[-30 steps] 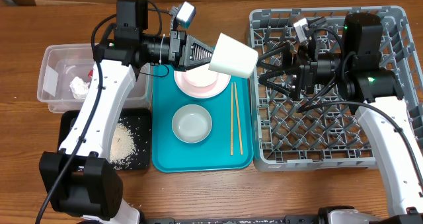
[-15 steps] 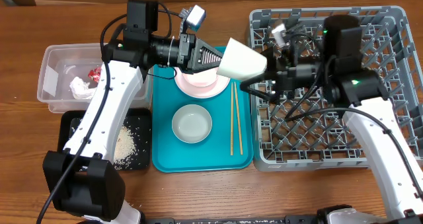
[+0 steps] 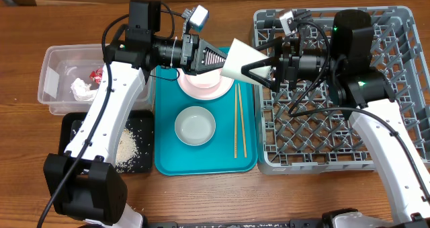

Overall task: Sort waste into correct bins and load items into the dishwasher
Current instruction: 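Close the right gripper on the white cup held by the left gripper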

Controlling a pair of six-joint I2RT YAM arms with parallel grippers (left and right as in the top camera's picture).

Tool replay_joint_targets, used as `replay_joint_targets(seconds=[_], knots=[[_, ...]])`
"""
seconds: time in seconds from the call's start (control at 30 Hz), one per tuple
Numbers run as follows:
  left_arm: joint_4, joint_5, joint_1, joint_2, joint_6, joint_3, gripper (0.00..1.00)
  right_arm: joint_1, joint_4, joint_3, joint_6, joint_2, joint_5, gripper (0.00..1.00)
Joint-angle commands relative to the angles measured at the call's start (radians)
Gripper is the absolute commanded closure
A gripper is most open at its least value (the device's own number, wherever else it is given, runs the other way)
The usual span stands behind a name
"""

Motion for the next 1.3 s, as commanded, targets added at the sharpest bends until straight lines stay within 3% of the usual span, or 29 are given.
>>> replay_joint_targets(seconds=[0.0, 0.23, 0.5, 0.7, 1.27], knots=[[0.001, 0.005, -0.002, -0.01, 0.023, 0.013, 0.96, -0.003, -0.027, 0.022, 0.024, -0.003, 0.006, 0.11], [0.001, 0.004, -0.002, -0.01, 0.023, 0.013, 0.96, -0.037, -0.064, 0.023, 0.03, -0.003, -0.009, 0.12], [0.002, -0.026, -0.002, -0.01, 0.023, 0.013, 0.96, -0.051, -0.061, 0.023, 0.031, -0.003, -0.047, 0.27], [0.004, -0.029, -0.002, -0.01, 0.023, 0.013, 0.96, -0.05, -0.07, 0.022, 0.031, -0.003, -0.047, 0.2], [0.018, -0.029, -0.002, -0.01, 0.023, 0.013, 0.96, -0.048, -0.102, 0.022, 0.054, -0.003, -0.047, 0.22]])
